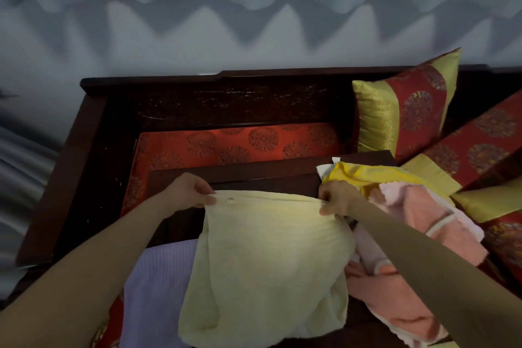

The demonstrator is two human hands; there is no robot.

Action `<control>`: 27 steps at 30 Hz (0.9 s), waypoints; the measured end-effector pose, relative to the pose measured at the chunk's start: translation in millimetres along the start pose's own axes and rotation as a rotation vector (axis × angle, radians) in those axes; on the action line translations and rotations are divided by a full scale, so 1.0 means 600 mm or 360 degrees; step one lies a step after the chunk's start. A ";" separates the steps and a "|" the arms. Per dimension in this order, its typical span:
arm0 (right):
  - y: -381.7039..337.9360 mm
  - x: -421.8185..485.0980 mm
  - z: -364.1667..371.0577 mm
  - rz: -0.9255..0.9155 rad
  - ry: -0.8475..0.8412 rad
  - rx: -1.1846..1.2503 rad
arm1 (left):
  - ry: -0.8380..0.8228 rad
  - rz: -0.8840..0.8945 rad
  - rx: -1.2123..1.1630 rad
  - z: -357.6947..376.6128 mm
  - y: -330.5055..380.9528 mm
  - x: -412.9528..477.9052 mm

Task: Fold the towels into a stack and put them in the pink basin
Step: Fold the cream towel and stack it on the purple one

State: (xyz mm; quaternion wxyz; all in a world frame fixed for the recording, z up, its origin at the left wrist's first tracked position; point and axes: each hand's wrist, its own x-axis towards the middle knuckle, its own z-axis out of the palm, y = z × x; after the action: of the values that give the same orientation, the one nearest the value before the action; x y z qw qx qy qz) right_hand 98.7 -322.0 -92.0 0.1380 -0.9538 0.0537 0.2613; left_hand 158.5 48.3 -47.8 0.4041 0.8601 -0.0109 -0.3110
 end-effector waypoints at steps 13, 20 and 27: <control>-0.036 -0.142 -0.301 -0.0601 -0.0115 0.0643 | -0.0124 0.0245 -0.0196 -0.174 0.165 -0.149; -0.097 -0.166 -0.456 -0.0723 0.0402 0.0666 | 0.0448 0.0648 -0.0119 -0.264 0.268 -0.207; -0.141 -0.225 -0.430 -0.0802 0.0269 0.0284 | 0.0375 0.0865 0.0113 -0.252 0.243 -0.278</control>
State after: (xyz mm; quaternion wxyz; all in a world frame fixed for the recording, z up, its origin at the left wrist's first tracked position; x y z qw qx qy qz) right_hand 122.6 -312.2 210.1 0.2771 -0.9396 -0.1511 0.1326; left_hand 140.0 99.1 214.7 0.4408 0.8695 -0.2045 -0.0889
